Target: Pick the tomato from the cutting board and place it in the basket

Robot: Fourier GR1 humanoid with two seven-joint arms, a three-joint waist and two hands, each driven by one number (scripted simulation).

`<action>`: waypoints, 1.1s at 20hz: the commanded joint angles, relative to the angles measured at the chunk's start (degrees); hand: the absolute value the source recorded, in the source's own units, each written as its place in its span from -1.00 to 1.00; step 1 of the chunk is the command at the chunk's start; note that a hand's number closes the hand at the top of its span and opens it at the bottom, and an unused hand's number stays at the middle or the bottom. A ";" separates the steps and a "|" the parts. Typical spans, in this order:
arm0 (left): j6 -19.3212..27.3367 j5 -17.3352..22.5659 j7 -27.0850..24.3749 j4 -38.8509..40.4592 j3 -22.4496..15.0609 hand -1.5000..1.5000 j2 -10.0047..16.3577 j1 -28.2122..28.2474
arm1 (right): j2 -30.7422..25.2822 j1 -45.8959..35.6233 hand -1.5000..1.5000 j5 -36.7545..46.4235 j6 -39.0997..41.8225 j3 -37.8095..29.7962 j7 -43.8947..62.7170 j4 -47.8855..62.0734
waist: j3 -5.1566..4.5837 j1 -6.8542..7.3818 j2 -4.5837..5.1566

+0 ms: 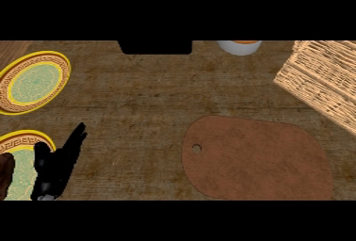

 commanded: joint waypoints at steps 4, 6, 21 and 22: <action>-0.26 -0.23 2.53 2.61 -1.03 0.00 -1.30 3.62 | -2.23 5.01 1.00 -5.69 -8.52 -5.25 -6.86 5.51 | -0.71 0.31 0.63; -0.87 0.17 4.35 2.62 -0.27 0.00 -0.46 1.57 | -2.42 4.51 1.00 -8.35 -10.68 -7.39 -7.81 6.04 | -0.70 0.17 0.63; -0.12 -1.62 2.81 2.67 -0.33 0.00 -2.30 3.07 | -6.86 14.41 1.00 -9.59 -18.05 -10.00 -12.41 14.49 | -0.78 0.01 0.55; -0.54 -1.39 1.47 3.58 0.25 0.00 -2.10 3.96 | -7.80 13.72 1.00 -8.77 -13.59 -8.36 -11.62 14.52 | -0.83 -0.20 0.39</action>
